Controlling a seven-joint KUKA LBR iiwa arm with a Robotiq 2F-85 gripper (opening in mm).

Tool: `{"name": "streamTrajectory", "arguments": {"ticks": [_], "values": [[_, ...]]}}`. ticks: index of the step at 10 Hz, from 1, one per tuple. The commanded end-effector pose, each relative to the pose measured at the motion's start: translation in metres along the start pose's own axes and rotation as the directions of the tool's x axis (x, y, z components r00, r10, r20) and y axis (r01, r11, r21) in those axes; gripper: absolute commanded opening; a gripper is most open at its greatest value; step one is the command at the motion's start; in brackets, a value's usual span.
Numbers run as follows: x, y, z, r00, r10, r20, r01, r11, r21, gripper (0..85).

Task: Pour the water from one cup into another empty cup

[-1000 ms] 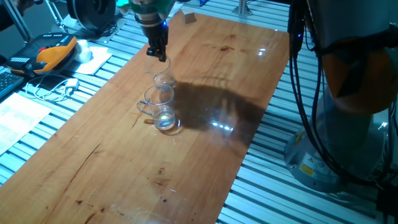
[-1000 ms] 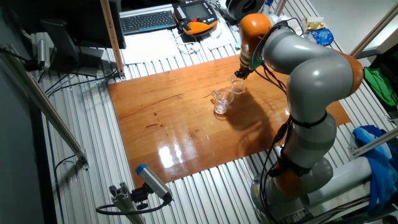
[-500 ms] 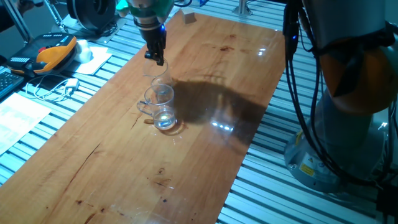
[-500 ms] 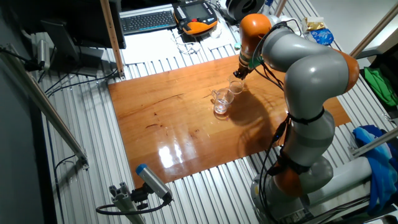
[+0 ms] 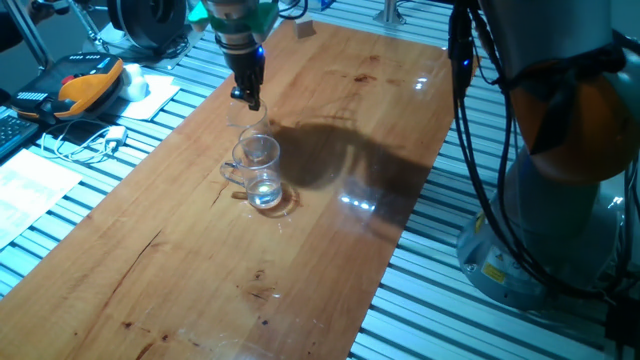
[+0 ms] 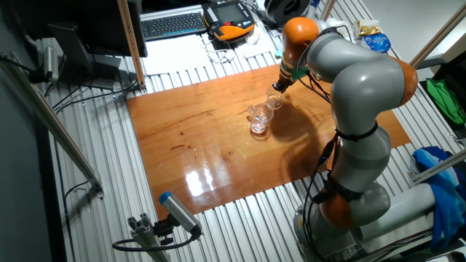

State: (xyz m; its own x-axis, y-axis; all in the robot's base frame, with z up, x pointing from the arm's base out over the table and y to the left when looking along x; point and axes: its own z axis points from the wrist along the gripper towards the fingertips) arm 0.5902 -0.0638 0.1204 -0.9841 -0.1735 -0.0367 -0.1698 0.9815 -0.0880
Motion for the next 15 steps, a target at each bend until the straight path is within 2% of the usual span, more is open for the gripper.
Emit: {"name": "streamTrajectory", "arguments": {"ticks": [1, 3, 6, 9, 10, 15], "values": [[0.000, 0.000, 0.001, 1.000, 0.000, -0.004, 0.000, 1.000, -0.003, 0.0], [0.001, -0.002, 0.003, 1.000, 0.005, -0.024, -0.006, 1.000, -0.027, 0.0], [0.002, -0.005, 0.012, 1.000, 0.006, -0.023, -0.007, 0.999, -0.047, 0.0], [0.002, -0.006, 0.013, 0.997, 0.037, -0.070, -0.041, 0.997, -0.058, 0.0], [0.002, -0.006, 0.013, 0.996, 0.043, -0.073, -0.047, 0.997, -0.055, 17.0], [0.003, -0.008, 0.013, 0.996, 0.044, -0.079, -0.049, 0.997, -0.062, 17.0]]}}
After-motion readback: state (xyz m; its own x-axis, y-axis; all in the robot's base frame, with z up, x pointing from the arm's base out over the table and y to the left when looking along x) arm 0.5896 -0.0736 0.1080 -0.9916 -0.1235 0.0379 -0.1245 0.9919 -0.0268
